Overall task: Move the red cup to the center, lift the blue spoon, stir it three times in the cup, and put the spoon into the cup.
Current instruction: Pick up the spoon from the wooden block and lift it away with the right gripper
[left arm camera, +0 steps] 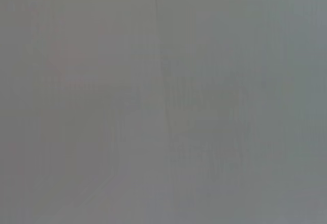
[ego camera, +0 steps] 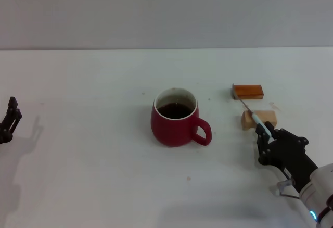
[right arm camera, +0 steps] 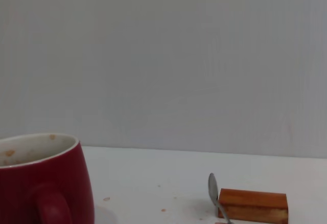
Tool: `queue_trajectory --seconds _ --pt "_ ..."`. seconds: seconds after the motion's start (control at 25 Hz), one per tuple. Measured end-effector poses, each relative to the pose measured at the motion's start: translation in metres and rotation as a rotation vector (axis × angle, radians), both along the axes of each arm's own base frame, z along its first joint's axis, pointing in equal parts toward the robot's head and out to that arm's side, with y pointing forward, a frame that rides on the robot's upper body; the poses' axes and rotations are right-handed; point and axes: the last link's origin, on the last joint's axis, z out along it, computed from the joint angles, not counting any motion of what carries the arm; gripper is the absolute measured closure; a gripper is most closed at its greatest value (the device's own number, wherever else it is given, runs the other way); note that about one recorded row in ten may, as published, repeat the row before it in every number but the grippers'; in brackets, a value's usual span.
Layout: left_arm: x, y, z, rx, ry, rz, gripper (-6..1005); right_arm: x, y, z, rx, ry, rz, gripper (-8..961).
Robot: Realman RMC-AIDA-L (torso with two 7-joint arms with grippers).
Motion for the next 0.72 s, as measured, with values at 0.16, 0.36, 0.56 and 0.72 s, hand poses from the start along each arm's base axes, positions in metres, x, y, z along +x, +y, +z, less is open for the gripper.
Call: queue_trajectory --seconds 0.16,0.36,0.56,0.72 --pt "0.000 0.000 0.000 0.001 0.001 -0.001 147 0.000 -0.002 0.000 0.003 0.000 0.000 822" --pt "0.000 0.001 0.001 0.005 -0.001 -0.002 148 0.000 -0.004 0.000 0.009 0.008 -0.001 829" --pt "0.001 0.001 0.001 0.005 0.000 -0.003 148 -0.005 -0.007 0.001 0.028 -0.005 0.011 827" --pt "0.001 0.001 0.001 0.007 0.000 -0.003 148 -0.012 -0.006 0.002 0.041 0.005 0.026 826"
